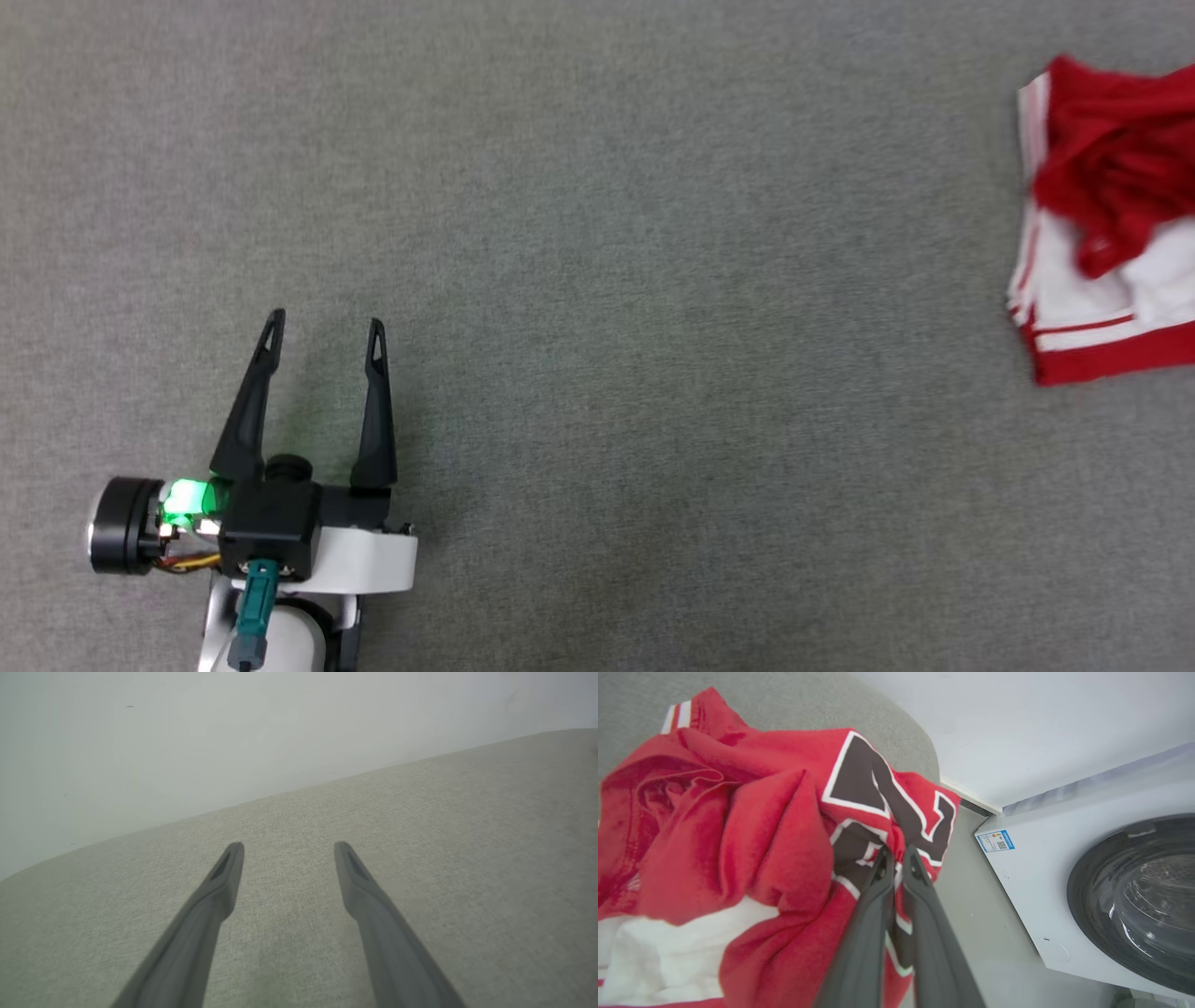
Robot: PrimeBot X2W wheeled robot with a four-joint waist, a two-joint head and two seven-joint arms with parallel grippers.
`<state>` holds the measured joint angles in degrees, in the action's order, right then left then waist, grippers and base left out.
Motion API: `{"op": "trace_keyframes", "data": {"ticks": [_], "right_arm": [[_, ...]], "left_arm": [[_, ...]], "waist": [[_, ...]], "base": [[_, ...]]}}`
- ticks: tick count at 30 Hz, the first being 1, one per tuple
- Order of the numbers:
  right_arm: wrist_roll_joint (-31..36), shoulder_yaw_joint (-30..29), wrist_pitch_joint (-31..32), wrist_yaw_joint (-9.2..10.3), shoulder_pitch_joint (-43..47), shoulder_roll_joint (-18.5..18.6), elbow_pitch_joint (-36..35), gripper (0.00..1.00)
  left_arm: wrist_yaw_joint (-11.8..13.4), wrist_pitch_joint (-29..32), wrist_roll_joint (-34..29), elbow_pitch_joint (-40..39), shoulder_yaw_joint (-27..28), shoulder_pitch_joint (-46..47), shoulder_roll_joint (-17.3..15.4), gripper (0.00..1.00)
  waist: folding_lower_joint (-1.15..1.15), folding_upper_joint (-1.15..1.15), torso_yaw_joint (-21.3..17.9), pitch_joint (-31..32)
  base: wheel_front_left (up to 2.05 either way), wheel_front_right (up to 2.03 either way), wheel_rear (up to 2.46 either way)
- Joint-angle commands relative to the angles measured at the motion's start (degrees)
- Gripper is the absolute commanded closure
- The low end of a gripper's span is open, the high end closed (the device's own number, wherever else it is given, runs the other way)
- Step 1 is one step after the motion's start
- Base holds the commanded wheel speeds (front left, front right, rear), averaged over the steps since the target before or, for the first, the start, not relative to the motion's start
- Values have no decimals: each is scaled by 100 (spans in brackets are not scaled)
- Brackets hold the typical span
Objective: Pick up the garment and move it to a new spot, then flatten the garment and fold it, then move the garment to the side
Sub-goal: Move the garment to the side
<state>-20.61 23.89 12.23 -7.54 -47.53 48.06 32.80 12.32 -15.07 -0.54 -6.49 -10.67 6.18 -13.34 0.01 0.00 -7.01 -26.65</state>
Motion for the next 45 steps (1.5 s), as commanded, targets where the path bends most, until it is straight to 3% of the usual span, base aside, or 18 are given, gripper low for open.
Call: {"op": "trace_keyframes", "data": {"ticks": [1, 11, 17, 18, 19, 24, 29, 37, 45], "right_arm": [[27, -92, -31, 11, -120, 75, 92, 100], [384, -1069, -261, 11, -472, 263, 1160, 100], [606, -1407, -326, 11, -528, -33, 1471, 100], [639, -1480, -329, 11, -519, -92, 1507, 57], [659, -1537, -343, 11, -500, -169, 1532, 0], [836, -1830, -643, 11, -212, -447, 1493, 0], [888, -2021, -1236, 11, 209, -845, 984, 0], [915, -2341, -1890, 11, 1305, -1873, -735, 0], [1194, -2489, -2308, 11, 2714, -2885, -2366, 0]], "left_arm": [[25, -12, -32, -48, 6, 87, -14, 0], [124, -12, -59, -317, 34, 313, -124, 0], [192, -12, -42, -327, 22, 319, -152, 0], [194, -12, -30, -313, 15, 305, -151, 0], [203, -12, -20, -284, 6, 293, -147, 0], [248, -12, 37, -174, -10, 156, -119, 0], [320, -12, 136, -75, 62, -132, -109, 0], [337, -12, 300, 63, 225, -710, -82, 0], [248, -12, 287, 238, 234, -955, -8, 0]], "waist": [[-1, 0, 149, -239], [-1, 0, 332, -671], [-1, 0, 337, -632], [-1, 0, 333, -605], [-1, 0, 330, -556], [-1, 0, 313, -132], [-1, 0, 236, 483], [-1, 0, 205, 1324], [-1, 0, 434, 1828]], "base": [[0, 0, 0], [0, 0, 0], [0, 0, 0], [0, 0, 0], [0, 0, 0], [0, 0, 0], [0, 0, 0], [0, 0, 0], [0, 0, 0]]}}
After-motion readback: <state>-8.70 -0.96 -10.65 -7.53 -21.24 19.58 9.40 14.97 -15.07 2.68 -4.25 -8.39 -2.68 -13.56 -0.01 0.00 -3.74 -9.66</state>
